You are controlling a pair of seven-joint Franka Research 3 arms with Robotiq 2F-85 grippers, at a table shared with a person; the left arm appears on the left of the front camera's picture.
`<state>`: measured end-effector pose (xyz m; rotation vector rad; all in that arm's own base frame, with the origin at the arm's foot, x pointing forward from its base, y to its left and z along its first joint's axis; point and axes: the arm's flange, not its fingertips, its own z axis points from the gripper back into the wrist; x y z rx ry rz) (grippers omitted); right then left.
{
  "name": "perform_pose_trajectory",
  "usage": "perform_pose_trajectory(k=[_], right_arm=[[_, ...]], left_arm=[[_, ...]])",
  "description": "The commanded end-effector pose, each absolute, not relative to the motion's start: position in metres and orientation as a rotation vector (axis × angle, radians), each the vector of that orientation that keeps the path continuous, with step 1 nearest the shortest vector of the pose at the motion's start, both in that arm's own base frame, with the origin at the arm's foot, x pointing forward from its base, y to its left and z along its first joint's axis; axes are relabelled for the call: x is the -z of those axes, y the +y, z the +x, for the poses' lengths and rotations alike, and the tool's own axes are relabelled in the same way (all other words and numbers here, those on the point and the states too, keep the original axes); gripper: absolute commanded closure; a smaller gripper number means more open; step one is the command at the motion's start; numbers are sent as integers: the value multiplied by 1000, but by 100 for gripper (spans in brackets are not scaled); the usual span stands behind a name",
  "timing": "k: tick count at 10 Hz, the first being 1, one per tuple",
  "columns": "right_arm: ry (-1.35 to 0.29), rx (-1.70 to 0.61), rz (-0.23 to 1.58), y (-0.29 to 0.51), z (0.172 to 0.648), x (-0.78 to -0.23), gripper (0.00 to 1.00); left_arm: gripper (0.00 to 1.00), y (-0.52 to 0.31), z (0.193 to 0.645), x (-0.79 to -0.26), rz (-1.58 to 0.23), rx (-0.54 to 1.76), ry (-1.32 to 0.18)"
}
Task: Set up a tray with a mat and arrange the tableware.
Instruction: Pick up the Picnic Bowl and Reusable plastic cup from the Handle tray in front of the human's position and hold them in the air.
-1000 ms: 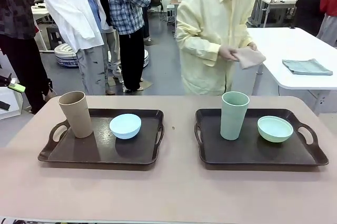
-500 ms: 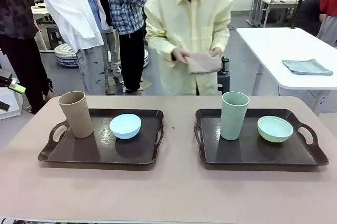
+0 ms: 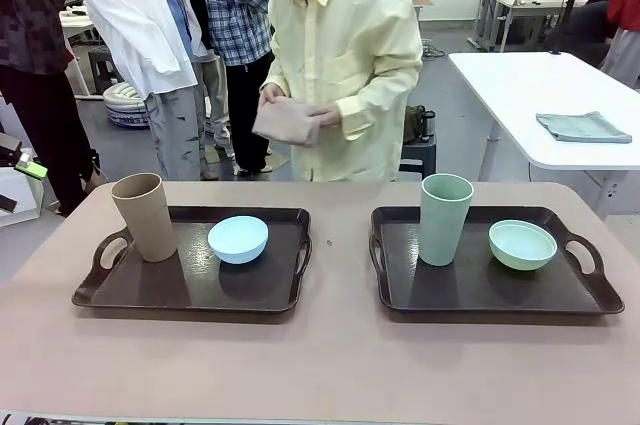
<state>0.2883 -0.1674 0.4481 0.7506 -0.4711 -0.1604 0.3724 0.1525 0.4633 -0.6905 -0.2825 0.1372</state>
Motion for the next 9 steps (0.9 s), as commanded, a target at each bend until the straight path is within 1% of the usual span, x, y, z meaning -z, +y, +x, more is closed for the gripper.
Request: perform_pose_trajectory(k=[1, 9], right_arm=[[-480, 152, 769, -168, 290, -446, 0], [-480, 152, 769, -168, 290, -446, 0]], left_arm=[[0, 154, 372, -462, -709, -137, -286], [0, 154, 372, -462, -709, -137, -286]])
